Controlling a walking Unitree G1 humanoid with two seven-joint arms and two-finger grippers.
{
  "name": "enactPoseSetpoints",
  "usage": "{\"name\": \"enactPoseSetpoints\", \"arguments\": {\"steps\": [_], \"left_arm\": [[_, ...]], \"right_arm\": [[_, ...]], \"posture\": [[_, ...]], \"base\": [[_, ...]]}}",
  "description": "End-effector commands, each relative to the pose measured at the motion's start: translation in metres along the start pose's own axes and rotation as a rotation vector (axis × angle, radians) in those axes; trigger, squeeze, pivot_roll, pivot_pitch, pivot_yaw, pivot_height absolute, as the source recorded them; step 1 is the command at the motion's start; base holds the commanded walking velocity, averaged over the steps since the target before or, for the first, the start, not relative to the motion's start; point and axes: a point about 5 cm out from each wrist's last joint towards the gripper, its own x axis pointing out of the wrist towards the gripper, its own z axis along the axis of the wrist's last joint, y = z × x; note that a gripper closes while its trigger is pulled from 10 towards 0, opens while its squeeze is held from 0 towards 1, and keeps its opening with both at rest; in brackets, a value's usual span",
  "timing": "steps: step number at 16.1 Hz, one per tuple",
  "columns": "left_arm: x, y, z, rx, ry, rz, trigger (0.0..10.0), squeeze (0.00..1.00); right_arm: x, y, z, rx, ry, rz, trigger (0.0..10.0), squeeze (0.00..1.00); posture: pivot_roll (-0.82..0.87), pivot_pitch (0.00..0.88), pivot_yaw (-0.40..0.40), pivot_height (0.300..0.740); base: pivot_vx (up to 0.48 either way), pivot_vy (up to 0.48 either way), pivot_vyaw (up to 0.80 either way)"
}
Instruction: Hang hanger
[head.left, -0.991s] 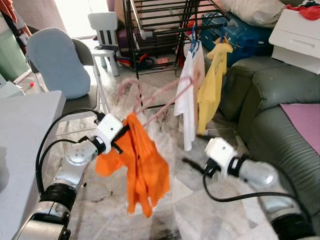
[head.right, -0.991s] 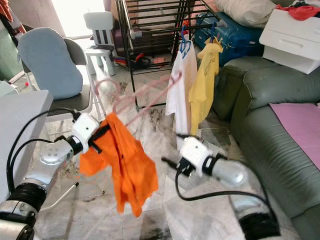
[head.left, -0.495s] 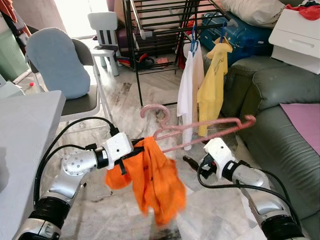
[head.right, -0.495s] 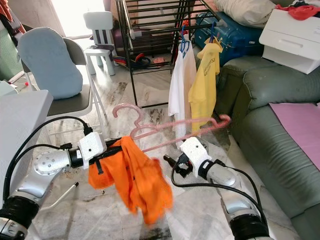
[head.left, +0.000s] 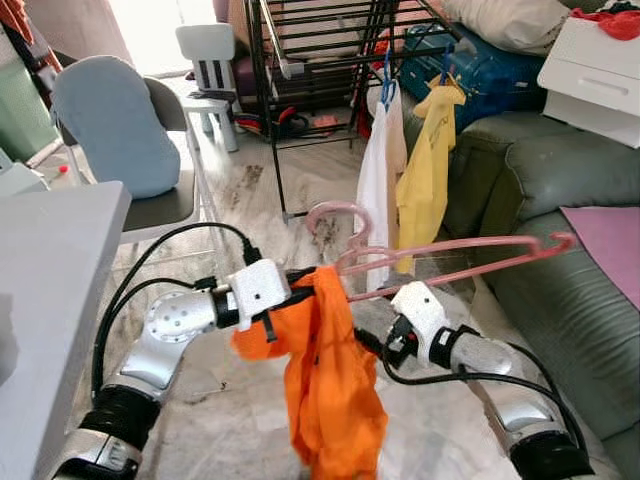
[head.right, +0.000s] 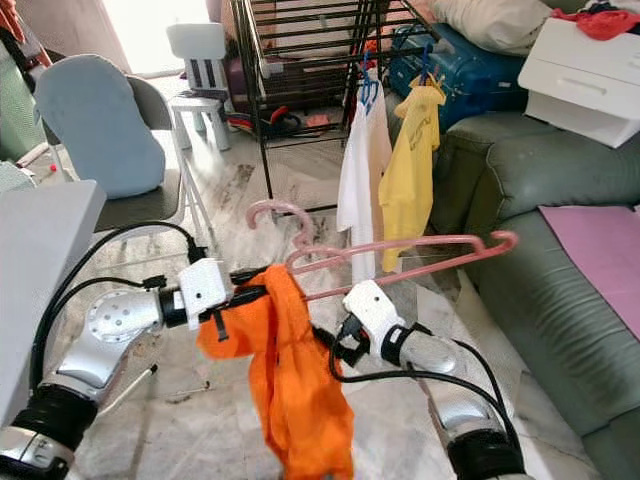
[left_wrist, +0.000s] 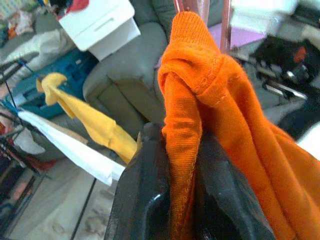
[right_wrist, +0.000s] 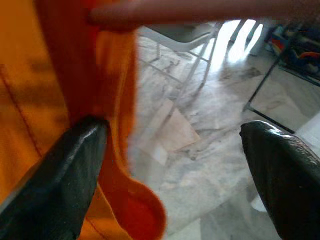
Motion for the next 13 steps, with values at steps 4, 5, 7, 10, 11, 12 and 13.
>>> {"name": "enactPoseSetpoints", "arguments": {"steps": [4, 5, 7, 10, 11, 12, 13], "left_arm": [[0.011, 0.013, 0.024, 0.057, -0.087, 0.026, 0.0, 0.0], [0.011, 0.013, 0.026, 0.059, -0.093, 0.027, 0.0, 0.0], [0.015, 0.015, 0.039, 0.065, -0.139, 0.03, 0.0, 0.0], [0.017, 0.025, 0.067, 0.033, -0.244, 0.072, 0.0, 0.0], [0.016, 0.029, 0.075, 0.028, -0.27, 0.085, 0.0, 0.0], [0.015, 0.032, 0.086, 0.037, -0.296, 0.079, 0.0, 0.0], [0.013, 0.035, 0.094, 0.028, -0.317, 0.082, 0.0, 0.0]], "right_arm": [[-0.001, 0.006, 0.001, 0.001, 0.003, 0.067, 10.0, 0.0], [-0.001, 0.007, 0.001, 0.001, 0.003, 0.07, 10.0, 0.0], [-0.001, 0.006, -0.002, 0.005, 0.023, 0.055, 10.0, 0.0], [-0.002, -0.004, -0.022, 0.047, 0.154, -0.042, 10.0, 0.0], [-0.005, -0.006, -0.028, 0.061, 0.185, -0.054, 10.0, 0.0], [-0.009, -0.008, -0.034, 0.09, 0.208, -0.075, 8.7, 0.0], [-0.016, -0.012, -0.043, 0.098, 0.25, -0.104, 1.6, 0.0]], "posture": [[-0.14, 0.0, 0.073, 0.74], [-0.14, 0.0, 0.074, 0.74], [-0.14, 0.0, 0.072, 0.74], [-0.14, 0.0, 0.066, 0.74], [-0.14, 0.0, 0.064, 0.74], [-0.14, 0.0, 0.063, 0.74], [-0.14, 0.0, 0.06, 0.74]], "base": [[0.0, 0.0, 0.0], [0.0, 0.0, 0.0], [0.0, 0.0, 0.0], [0.0, 0.0, 0.0], [0.0, 0.0, 0.0], [0.0, 0.0, 0.0], [0.0, 0.0, 0.0]]}}
